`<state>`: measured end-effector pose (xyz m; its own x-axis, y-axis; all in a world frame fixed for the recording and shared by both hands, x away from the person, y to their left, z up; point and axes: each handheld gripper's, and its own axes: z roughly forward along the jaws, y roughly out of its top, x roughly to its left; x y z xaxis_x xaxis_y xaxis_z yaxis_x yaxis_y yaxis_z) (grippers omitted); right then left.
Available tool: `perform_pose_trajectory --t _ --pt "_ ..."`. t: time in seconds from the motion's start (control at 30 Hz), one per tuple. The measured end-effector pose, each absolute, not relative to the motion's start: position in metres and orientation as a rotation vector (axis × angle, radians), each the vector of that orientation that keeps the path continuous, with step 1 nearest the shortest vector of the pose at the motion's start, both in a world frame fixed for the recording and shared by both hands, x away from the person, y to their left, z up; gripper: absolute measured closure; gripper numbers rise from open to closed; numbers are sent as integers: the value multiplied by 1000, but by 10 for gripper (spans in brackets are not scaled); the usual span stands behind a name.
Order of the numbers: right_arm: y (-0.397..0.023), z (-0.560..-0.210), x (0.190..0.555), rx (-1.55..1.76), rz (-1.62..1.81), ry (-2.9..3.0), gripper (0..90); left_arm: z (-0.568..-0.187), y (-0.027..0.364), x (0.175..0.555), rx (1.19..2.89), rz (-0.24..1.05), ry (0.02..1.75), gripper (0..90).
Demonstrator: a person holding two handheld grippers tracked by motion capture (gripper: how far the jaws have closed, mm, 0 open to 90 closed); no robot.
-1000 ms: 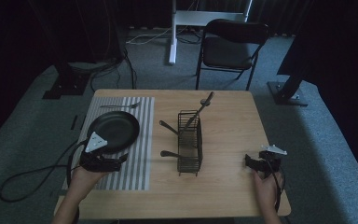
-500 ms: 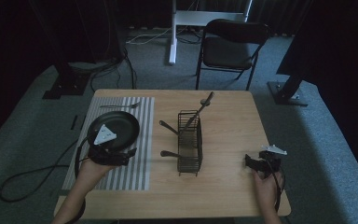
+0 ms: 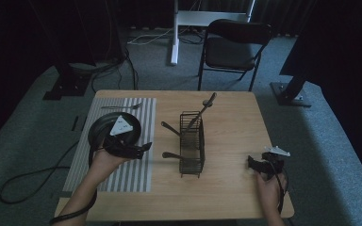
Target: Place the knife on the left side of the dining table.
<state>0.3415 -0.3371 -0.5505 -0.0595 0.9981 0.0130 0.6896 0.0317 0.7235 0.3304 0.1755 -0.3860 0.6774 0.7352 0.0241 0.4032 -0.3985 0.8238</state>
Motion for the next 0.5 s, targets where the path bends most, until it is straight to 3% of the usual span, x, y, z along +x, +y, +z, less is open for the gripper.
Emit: perform_pose_trajectory --t 0.5 --pt "-337 -550 341 1707 784 1803 118 -378 144 341 2056 462 808 43"
